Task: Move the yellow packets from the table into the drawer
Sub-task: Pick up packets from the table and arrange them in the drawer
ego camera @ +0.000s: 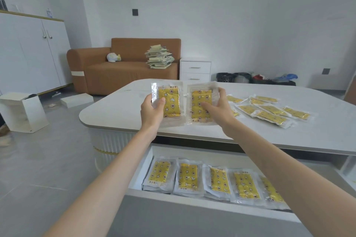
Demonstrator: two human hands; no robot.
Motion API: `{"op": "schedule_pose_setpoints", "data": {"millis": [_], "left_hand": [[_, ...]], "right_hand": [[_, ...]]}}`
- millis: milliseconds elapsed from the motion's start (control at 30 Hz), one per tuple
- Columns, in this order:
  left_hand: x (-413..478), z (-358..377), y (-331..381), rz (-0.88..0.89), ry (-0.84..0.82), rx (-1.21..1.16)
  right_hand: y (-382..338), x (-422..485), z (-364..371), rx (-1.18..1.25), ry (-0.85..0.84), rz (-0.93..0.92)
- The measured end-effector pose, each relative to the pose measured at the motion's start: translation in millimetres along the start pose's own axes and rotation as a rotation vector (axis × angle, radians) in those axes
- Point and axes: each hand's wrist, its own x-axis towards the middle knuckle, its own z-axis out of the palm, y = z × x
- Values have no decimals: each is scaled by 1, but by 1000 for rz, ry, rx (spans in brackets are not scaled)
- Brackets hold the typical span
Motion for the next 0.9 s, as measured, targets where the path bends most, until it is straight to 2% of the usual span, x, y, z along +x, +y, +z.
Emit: {"op": "schedule_pose_setpoints", "data": {"millis": [200,400,600,767,900], "left_hand": [[-36,0,13,-22,-139,29],[-69,11,14,-197,-319,4],[-91,29,-4,-349,-563,209],[-114,57,-18,-459,-651,284],[-123,87,-27,-523,-744,439]], "right_hand": [[-9,-39,-35,-103,-122,47],[-8,-71,-72,-215,-160,202],[11,-95,-106,-355,-203,440],[33,-105,-128,-369,-242,646],[49,-106,-141,-546,-208,724]]}}
